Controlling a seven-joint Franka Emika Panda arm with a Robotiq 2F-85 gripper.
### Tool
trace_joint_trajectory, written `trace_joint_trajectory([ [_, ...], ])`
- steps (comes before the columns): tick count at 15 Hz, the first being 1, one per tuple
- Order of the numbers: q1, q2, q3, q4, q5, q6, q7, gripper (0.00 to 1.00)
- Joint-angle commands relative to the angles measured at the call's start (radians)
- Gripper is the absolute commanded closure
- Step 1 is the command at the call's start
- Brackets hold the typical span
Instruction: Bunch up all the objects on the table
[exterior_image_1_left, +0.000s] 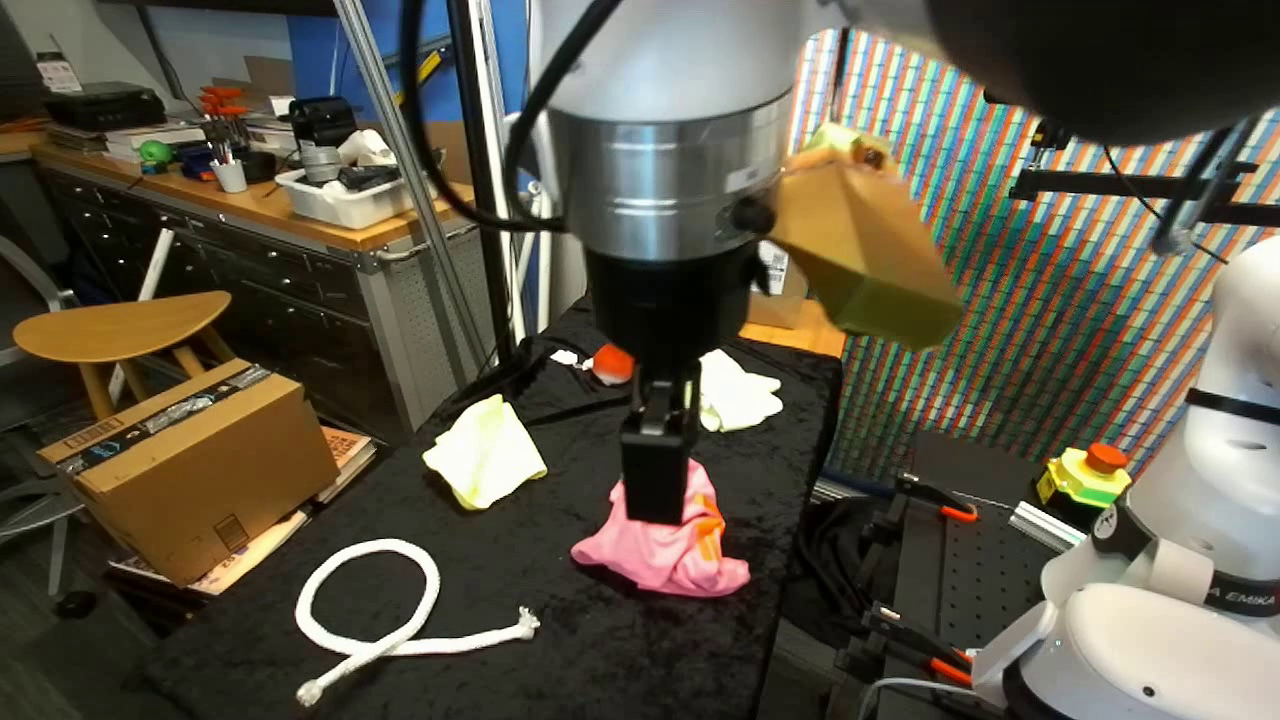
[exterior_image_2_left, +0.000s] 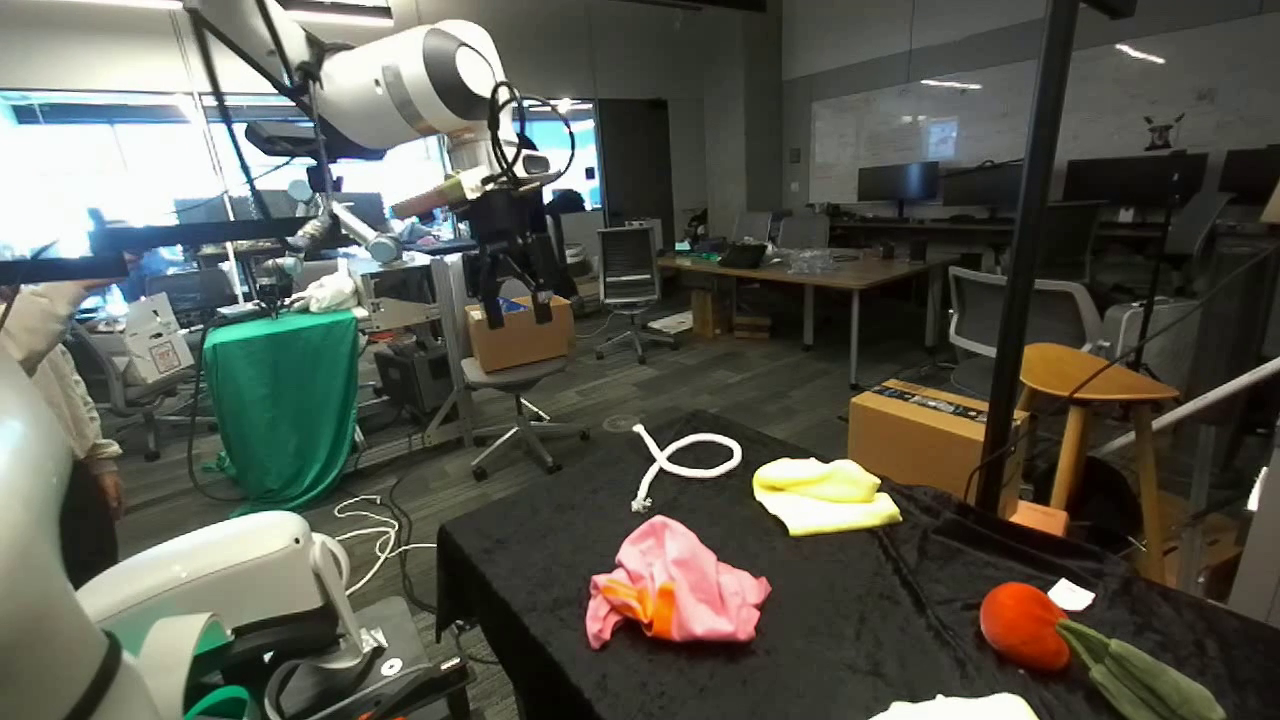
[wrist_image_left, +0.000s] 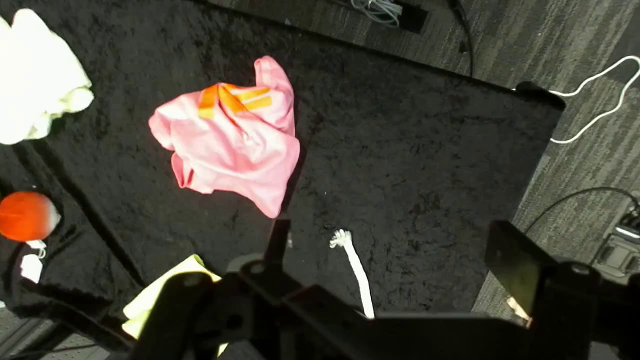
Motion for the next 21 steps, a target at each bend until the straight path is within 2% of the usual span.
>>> trace_joint_trajectory([
  [1, 0.093, 0.224, -0.054, 0.174, -0.143, 0.016, 0.051, 0.0],
  [3, 0.148, 0.312, -0.101, 0.223, -0.189, 0.077, 0.044, 0.0],
  [7, 0.231, 0.475, -0.194, 0.313, -0.211, 0.221, -0.008, 0.0],
  [13, 0.289, 0.663, -0.3, 0.421, -0.189, 0.433, -0.104, 0.0],
  [16, 0.283, 0.734, -0.31, 0.474, -0.152, 0.482, -0.192, 0.0],
  [21, 0.281, 0.827, -0.314, 0.564, -0.161, 0.461, -0.367, 0.0],
])
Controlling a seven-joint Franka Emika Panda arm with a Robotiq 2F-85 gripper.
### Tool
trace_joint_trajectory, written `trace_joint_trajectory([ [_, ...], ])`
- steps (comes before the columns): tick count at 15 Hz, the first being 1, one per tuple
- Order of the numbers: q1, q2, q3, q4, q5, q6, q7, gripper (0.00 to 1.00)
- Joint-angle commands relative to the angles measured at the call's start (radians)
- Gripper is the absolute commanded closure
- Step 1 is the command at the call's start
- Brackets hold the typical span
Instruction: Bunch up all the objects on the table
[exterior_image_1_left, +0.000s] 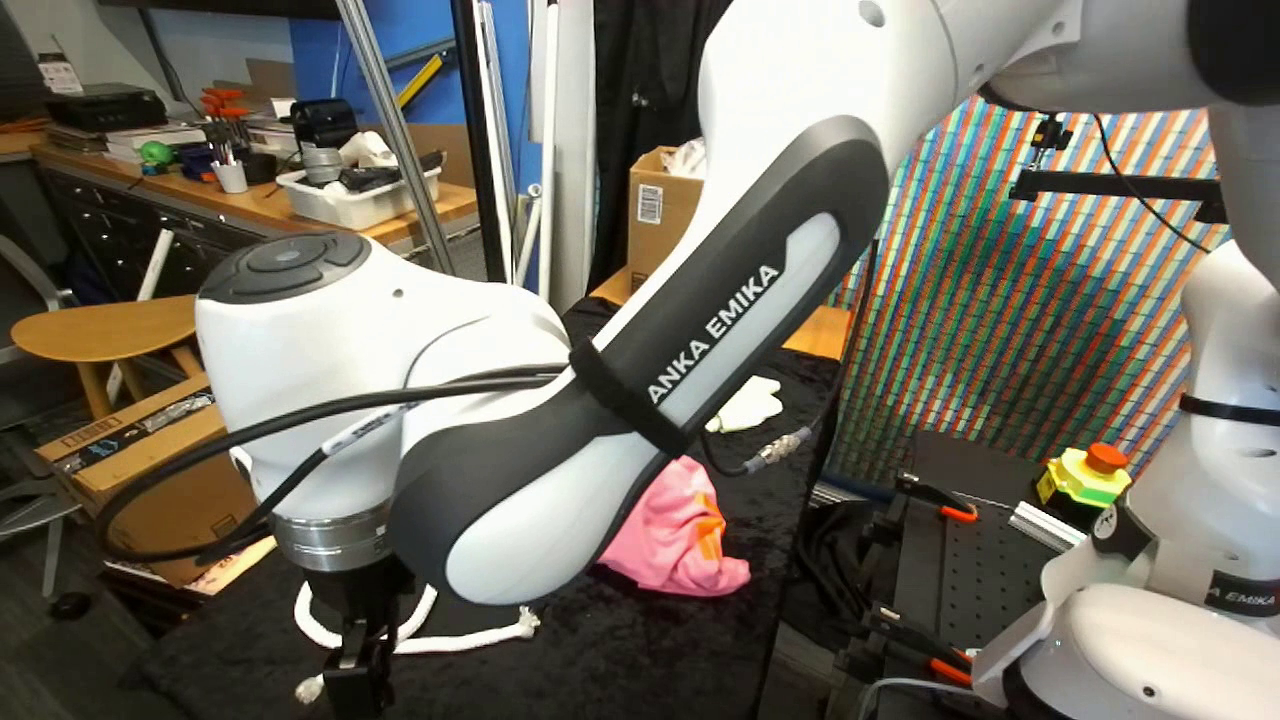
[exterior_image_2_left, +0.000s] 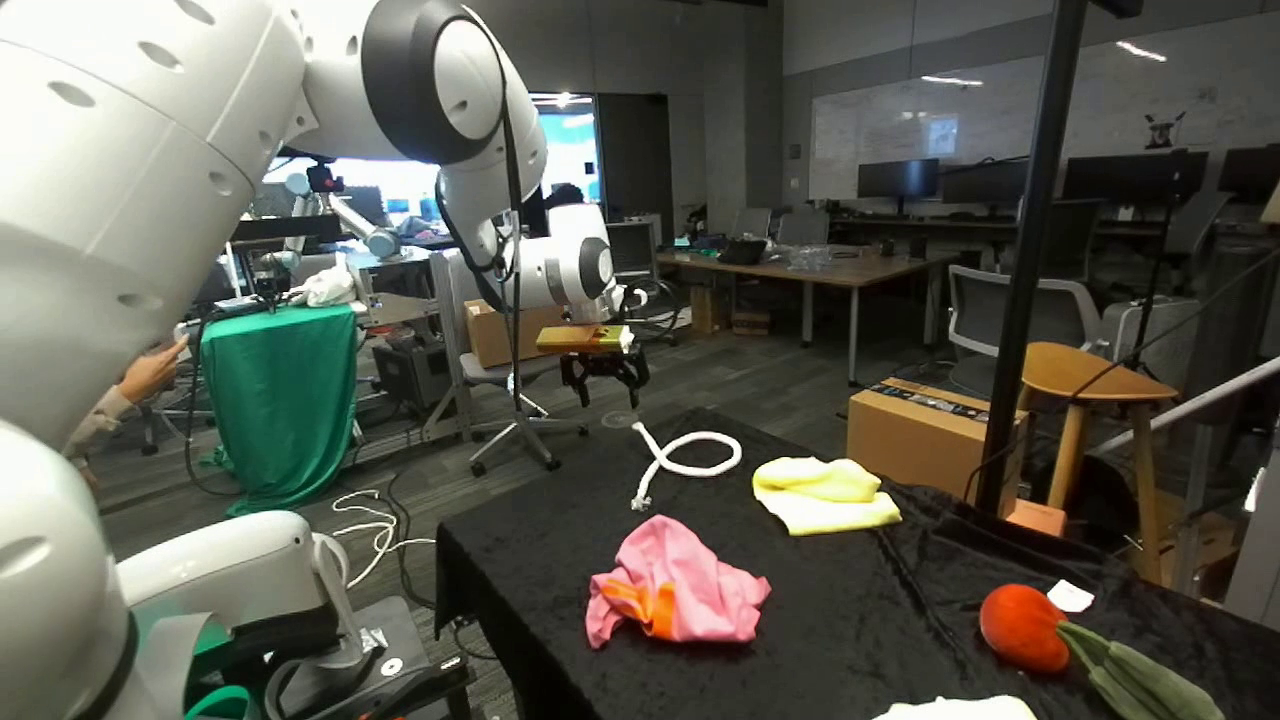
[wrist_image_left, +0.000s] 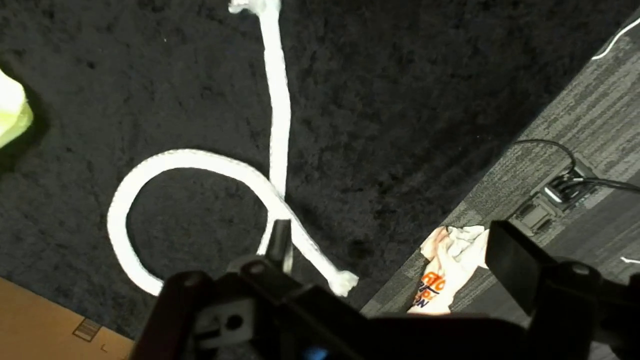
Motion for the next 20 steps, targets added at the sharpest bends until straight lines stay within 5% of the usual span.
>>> trace_joint_trajectory([
  [1, 0.004, 0.074, -0.004, 0.098, 0.024, -0.012, -0.154, 0.0],
  [20, -0.083, 0.27, 0.038, 0.236, 0.102, 0.018, -0.475, 0.0],
])
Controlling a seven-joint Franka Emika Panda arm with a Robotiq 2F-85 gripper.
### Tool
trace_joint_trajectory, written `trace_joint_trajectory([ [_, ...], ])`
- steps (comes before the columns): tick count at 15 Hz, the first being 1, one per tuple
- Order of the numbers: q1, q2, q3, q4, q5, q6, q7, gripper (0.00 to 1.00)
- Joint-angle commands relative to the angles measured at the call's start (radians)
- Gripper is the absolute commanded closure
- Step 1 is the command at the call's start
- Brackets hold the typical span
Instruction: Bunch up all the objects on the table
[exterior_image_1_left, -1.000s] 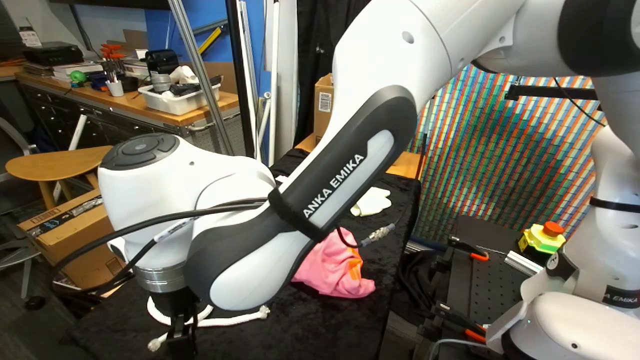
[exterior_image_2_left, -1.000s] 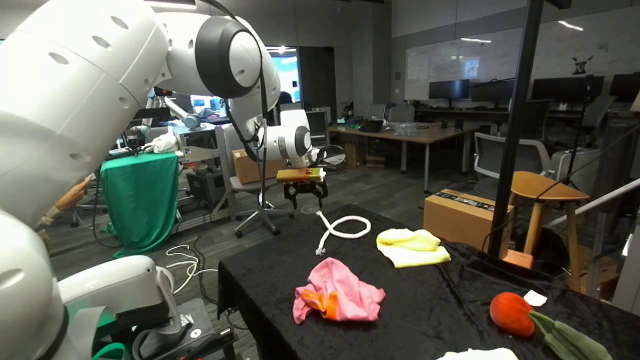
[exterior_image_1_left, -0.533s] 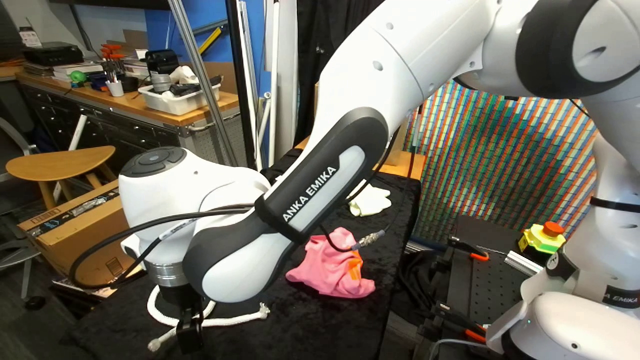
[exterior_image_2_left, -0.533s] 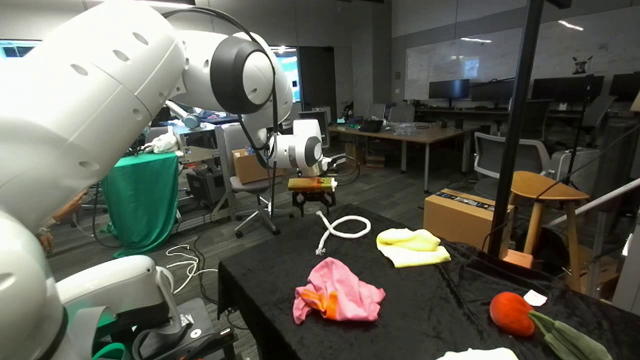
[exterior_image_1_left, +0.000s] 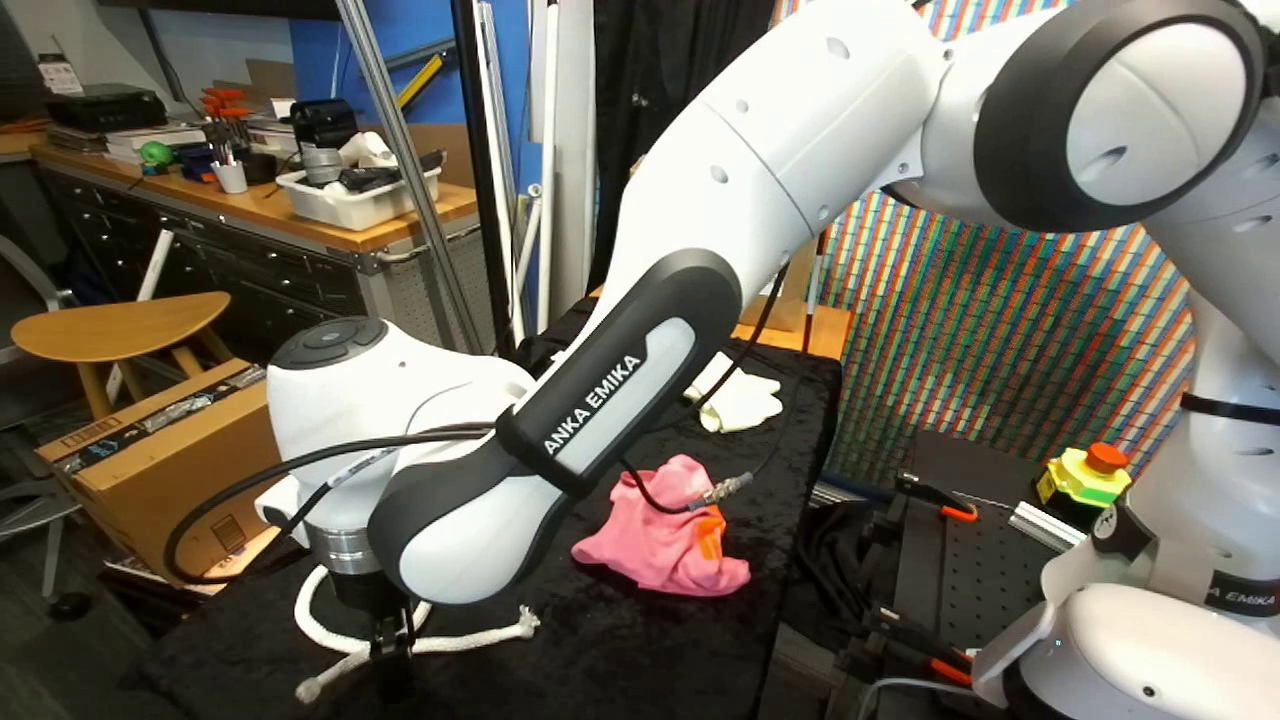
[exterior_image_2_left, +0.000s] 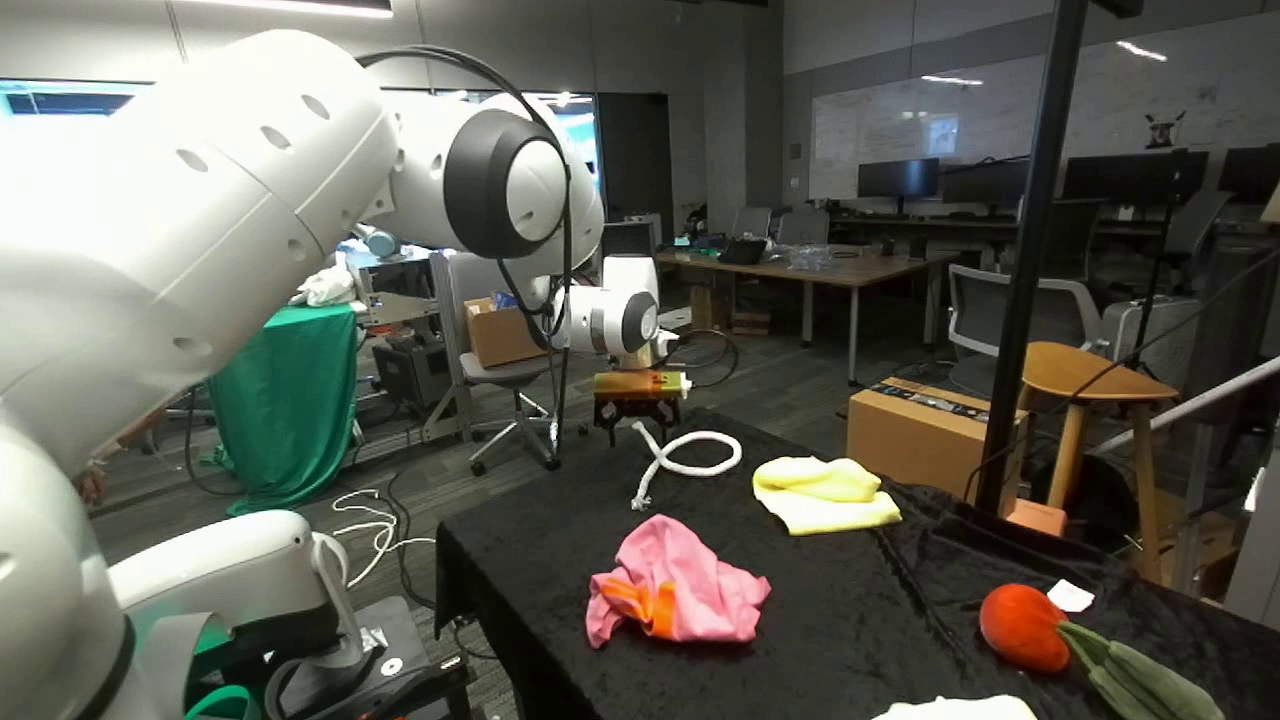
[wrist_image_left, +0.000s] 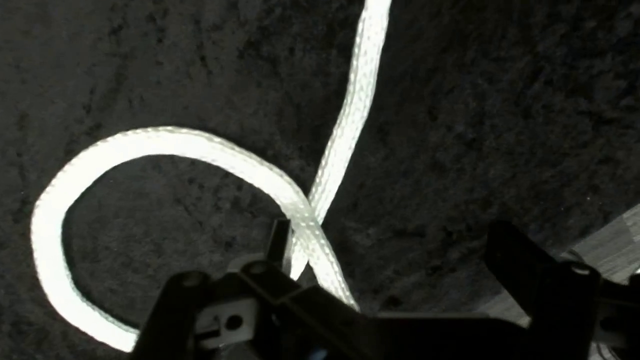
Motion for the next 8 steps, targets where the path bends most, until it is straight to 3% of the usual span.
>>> trace_joint_trajectory([
  [1, -0.011, 0.044, 0.031, 0.058, 0.025, -0.003, -0.093, 0.0],
  [8, 0.005, 0.083, 0.022, 0.123, 0.02, 0.01, -0.105, 0.0],
])
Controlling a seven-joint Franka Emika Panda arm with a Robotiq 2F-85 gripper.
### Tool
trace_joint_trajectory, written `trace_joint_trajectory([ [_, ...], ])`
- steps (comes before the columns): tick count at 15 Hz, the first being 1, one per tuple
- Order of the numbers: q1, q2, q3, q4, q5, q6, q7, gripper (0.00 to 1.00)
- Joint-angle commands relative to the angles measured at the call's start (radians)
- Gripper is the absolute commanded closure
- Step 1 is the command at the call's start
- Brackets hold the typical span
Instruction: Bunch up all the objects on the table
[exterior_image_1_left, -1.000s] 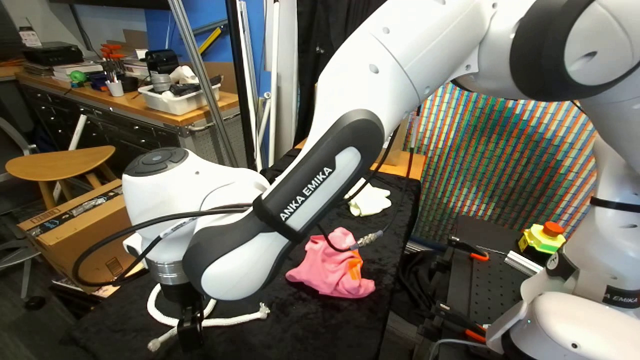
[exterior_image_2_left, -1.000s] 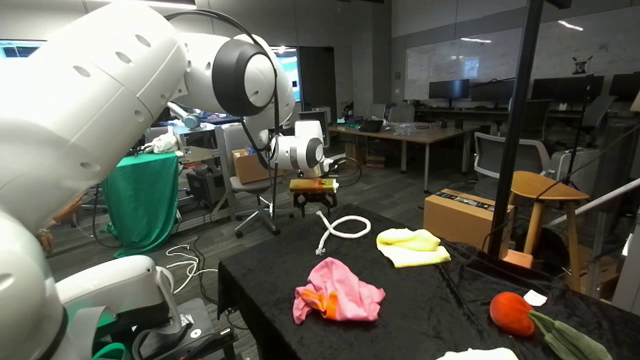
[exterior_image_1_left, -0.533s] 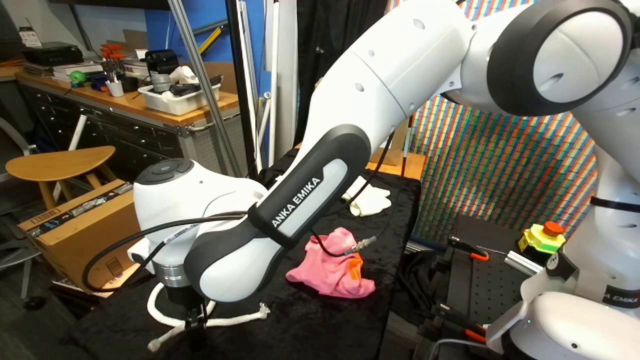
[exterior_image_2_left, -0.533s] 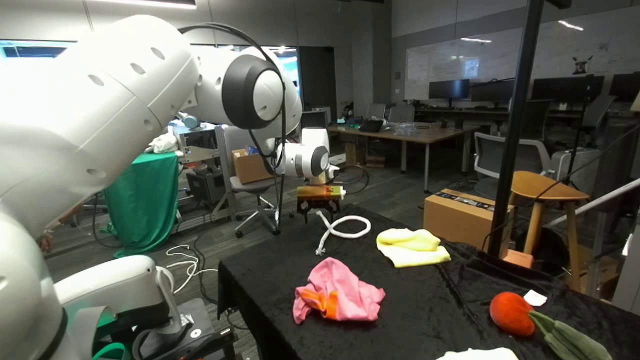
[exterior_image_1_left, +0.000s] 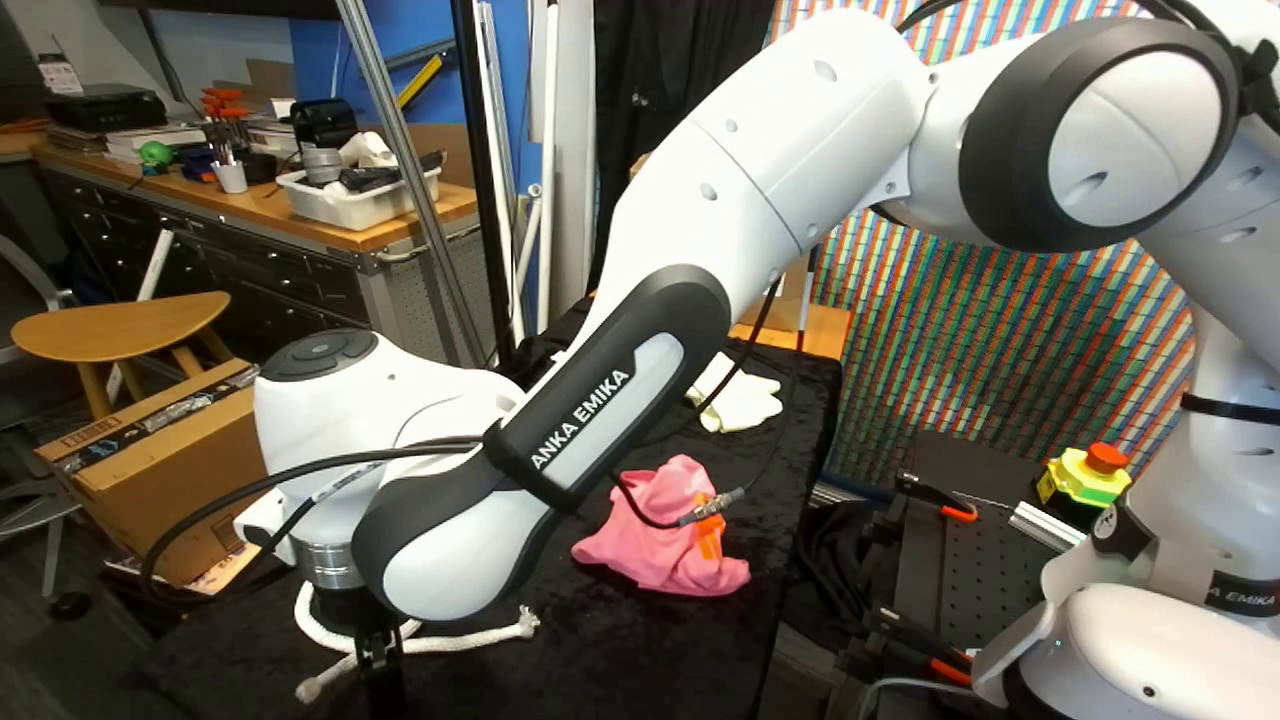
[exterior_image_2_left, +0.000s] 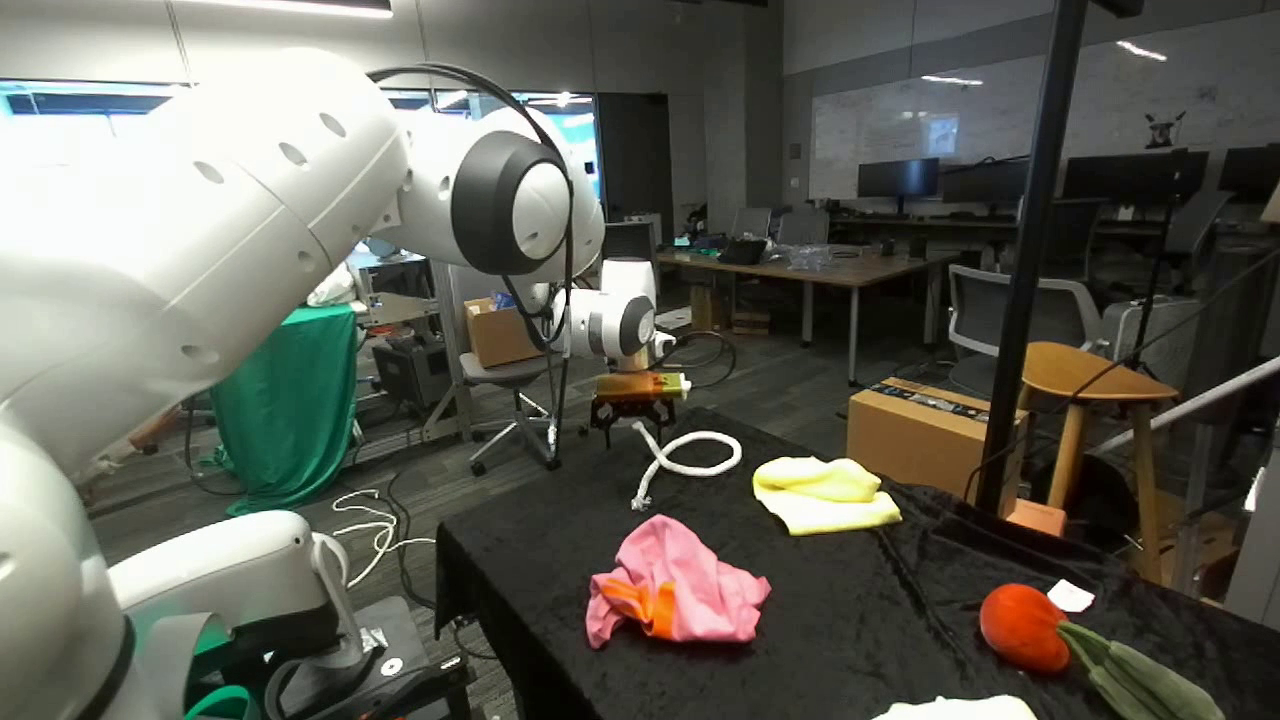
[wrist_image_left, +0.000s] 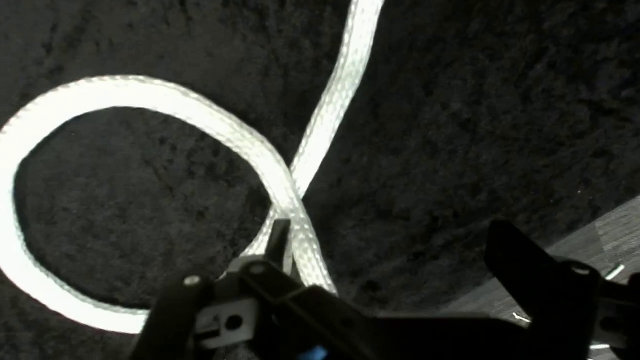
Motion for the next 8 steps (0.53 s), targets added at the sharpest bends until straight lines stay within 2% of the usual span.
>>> trace_joint_trajectory([
  [1, 0.002, 0.05, 0.001, 0.088, 0.022, 0.004, -0.026, 0.0],
  [8, 0.008, 0.12, -0.001, 0.198, 0.037, -0.026, -0.026, 0.0],
])
